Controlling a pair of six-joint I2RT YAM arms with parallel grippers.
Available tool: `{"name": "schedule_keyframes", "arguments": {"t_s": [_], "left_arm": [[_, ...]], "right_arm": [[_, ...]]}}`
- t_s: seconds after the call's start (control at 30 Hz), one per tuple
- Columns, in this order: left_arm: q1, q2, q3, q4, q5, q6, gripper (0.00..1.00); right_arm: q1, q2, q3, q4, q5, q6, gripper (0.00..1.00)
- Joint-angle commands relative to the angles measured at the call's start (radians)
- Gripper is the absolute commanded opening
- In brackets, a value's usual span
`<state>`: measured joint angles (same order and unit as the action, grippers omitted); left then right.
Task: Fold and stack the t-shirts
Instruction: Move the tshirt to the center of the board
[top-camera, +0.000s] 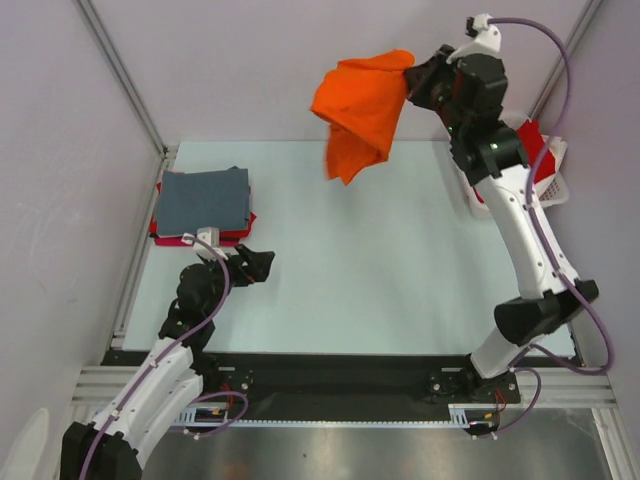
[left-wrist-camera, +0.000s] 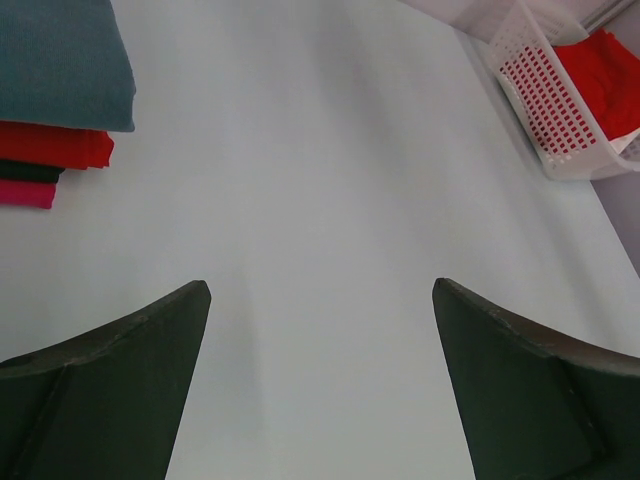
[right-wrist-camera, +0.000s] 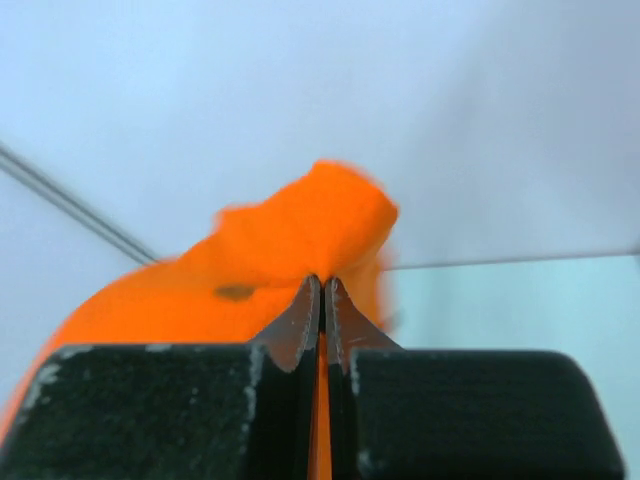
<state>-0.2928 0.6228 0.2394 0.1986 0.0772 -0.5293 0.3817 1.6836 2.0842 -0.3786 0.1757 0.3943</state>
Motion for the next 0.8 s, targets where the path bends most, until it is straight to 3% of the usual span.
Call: {"name": "schedule_keyframes", "arguments": {"t_s": [0.0,0.07,0.13,0.17,0.23,0.27,0.37,0.47,0.67,0.77], "left_arm": [[-0.002,-0.021,0.012,0.009,-0.013,0.022,1.00],[-0.002,-0.028,0.012,0.002,-0.019,0.022,1.00],[-0.002,-0.029,0.015,-0.005,-0.027,0.023,1.00],[-0.002,-0.029,0.017,-0.010,-0.030,0.025,1.00],[-0.002,-0.029,0.017,-0.014,-0.036,0.022,1.00],[-0.002,-0.028,0.018,-0.022,-0.039,0.017,1.00],[-0.002,-0.009,0.021,-0.028,-0.033,0.003,1.00],[-0.002,0.034,0.040,-0.050,-0.024,-0.020,1.00],[-0.011,0.112,0.090,-0.142,0.016,-0.038,0.97],[-0.034,0.091,0.095,-0.236,0.027,-0.063,0.97]], "right_arm": [[-0.040,-0.122,-0.116,0.056,-0.148,0.084,0.01],[-0.038,-0.182,-0.335,0.101,-0.240,0.122,0.22],[-0.038,-0.251,-0.557,0.109,-0.278,0.156,0.30],[-0.038,-0.268,-0.634,0.095,-0.271,0.163,0.56],[-0.038,-0.309,-0.749,0.077,-0.240,0.176,0.79],[-0.040,-0.324,-0.867,0.070,-0.229,0.179,0.85],[-0.038,-0.387,-1.045,0.090,-0.255,0.169,0.87],[-0.032,-0.452,-1.162,0.102,-0.275,0.125,0.82],[0.070,-0.503,-1.230,0.090,-0.318,0.005,0.67],[0.160,-0.484,-1.218,0.069,-0.283,-0.021,0.66]]}}
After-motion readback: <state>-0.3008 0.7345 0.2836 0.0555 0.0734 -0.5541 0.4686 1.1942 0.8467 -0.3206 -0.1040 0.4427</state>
